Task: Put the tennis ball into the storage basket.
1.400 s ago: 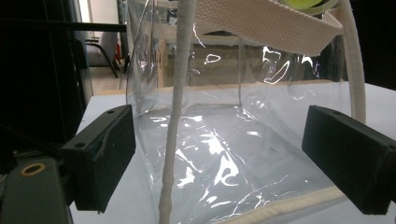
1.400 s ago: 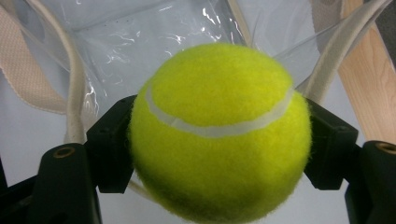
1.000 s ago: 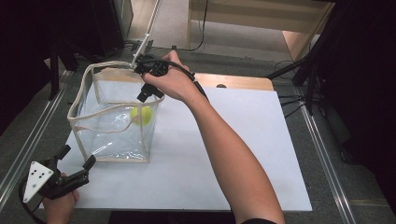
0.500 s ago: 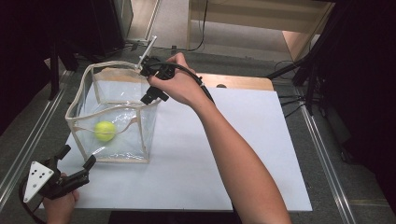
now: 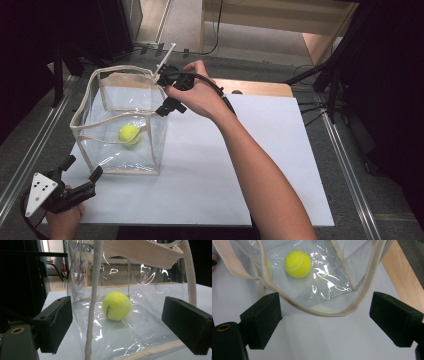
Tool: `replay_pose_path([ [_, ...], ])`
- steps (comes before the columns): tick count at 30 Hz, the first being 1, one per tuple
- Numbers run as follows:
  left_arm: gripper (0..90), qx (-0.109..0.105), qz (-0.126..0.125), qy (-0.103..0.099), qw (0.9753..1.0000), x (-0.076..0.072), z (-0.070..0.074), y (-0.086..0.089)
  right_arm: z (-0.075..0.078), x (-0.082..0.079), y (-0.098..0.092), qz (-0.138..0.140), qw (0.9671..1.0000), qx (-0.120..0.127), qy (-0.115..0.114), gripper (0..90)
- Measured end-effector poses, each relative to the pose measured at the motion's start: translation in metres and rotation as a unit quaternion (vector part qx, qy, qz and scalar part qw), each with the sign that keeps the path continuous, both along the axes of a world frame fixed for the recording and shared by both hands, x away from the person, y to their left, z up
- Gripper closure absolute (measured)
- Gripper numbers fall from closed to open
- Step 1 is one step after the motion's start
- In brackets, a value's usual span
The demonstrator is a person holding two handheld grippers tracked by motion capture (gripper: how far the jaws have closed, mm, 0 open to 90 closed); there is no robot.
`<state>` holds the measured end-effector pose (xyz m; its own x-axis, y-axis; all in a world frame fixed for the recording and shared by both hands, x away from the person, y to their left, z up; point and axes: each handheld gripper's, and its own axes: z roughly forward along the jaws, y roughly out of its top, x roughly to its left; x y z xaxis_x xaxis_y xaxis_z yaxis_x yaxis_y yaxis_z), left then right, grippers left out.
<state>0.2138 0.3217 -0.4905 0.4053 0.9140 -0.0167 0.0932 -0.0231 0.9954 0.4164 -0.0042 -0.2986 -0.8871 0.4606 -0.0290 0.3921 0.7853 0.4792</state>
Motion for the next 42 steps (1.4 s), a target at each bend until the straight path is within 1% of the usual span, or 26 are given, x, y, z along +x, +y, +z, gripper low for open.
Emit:
replay_pose_path([
  [3,10.0,0.000,0.000,0.000,1.0000,0.000,0.000,0.000,-0.003,-0.002,-0.001,0.000,1.0000,-0.001,0.001,6.0],
  [5,10.0,0.000,0.000,0.000,1.0000,0.000,0.000,0.000,-0.005,-0.003,-0.001,0.002,1.0000,0.001,0.001,0.2],
  [8,9.9,0.000,0.001,0.001,1.0000,0.000,0.000,0.000,-0.008,-0.005,-0.001,0.003,1.0000,0.002,0.007,0.2],
  [12,9.9,0.000,0.000,0.001,1.0000,0.000,0.000,0.000,-0.013,-0.009,-0.002,0.001,1.0000,-0.001,0.006,0.2],
  [13,10.0,0.000,0.000,0.000,1.0000,0.000,0.000,0.000,-0.015,-0.010,-0.002,0.004,1.0000,0.000,0.008,0.2],
  [25,10.0,0.001,0.000,0.000,1.0000,0.000,0.000,0.000,-0.034,-0.019,-0.008,-0.004,0.9999,0.001,0.016,0.0],
  [31,10.0,0.001,0.000,0.001,1.0000,0.000,0.000,0.000,-0.041,-0.023,-0.013,-0.004,0.9999,0.004,0.011,0.0],
  [34,10.0,0.001,0.000,0.000,1.0000,0.000,0.000,0.000,-0.046,-0.026,-0.015,-0.007,0.9999,0.002,0.007,0.0],
  [35,9.9,0.001,0.000,0.000,1.0000,0.000,0.000,0.000,-0.047,-0.027,-0.016,-0.006,1.0000,0.004,0.004,0.0],
  [39,10.0,0.002,0.000,0.001,1.0000,0.000,0.000,0.000,-0.053,-0.031,-0.018,-0.010,0.9999,0.011,0.005,0.0],
  [40,10.0,0.000,0.000,0.000,1.0000,0.000,0.000,0.000,-0.054,-0.032,-0.019,-0.009,0.9999,0.008,0.000,0.0],
  [42,10.0,0.000,0.000,0.000,1.0000,0.000,0.000,0.000,-0.057,-0.034,-0.021,-0.012,0.9999,0.011,0.002,0.0],
])
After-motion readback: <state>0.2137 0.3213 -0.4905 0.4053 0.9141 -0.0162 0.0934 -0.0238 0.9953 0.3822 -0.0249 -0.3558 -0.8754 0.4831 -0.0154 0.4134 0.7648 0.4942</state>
